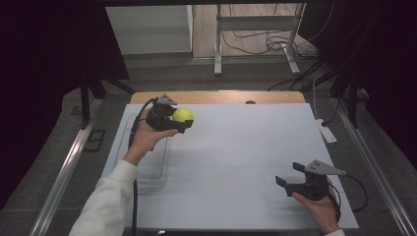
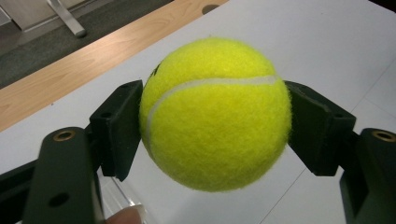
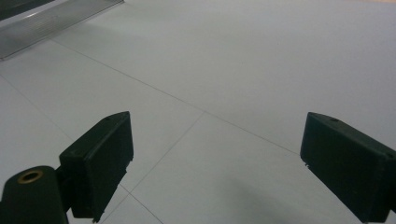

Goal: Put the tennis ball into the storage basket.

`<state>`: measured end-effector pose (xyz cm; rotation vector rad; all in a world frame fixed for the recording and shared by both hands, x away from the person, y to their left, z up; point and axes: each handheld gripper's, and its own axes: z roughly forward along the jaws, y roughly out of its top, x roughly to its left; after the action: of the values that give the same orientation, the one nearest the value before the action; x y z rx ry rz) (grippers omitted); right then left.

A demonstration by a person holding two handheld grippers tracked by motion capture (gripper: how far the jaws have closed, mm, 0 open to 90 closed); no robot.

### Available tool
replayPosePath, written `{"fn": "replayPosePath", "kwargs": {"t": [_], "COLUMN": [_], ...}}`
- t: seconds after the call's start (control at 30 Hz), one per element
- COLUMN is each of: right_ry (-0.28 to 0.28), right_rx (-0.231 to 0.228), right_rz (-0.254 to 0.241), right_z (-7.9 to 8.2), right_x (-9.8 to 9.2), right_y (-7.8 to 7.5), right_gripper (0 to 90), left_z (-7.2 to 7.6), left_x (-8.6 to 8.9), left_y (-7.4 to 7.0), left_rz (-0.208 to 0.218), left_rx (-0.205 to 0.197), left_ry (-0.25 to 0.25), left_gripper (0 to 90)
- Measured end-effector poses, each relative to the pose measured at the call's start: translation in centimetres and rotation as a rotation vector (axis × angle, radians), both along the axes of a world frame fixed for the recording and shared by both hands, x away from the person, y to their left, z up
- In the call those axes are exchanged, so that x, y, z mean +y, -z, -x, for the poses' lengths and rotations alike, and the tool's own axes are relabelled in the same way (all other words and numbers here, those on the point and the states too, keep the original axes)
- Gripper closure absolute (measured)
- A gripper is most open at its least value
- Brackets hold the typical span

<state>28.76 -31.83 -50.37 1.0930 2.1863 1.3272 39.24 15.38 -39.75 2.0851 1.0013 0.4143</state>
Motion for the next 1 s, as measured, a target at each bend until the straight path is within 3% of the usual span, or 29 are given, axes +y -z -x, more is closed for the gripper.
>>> {"fn": "replayPosePath", "kwargs": {"t": [1.0], "right_ry": [0.001], "right_rx": [0.003], "right_rz": [-0.001], "right_z": [0.0], "right_x": [0.0], "right_y": [0.1], "right_gripper": [9.5], "left_z": [0.2], "left_x": [2.0], "left_y": [-0.1], "left_rz": [0.015], "left_rx": [-0.025], "left_ry": [-0.061], "left_gripper": [26.4]}}
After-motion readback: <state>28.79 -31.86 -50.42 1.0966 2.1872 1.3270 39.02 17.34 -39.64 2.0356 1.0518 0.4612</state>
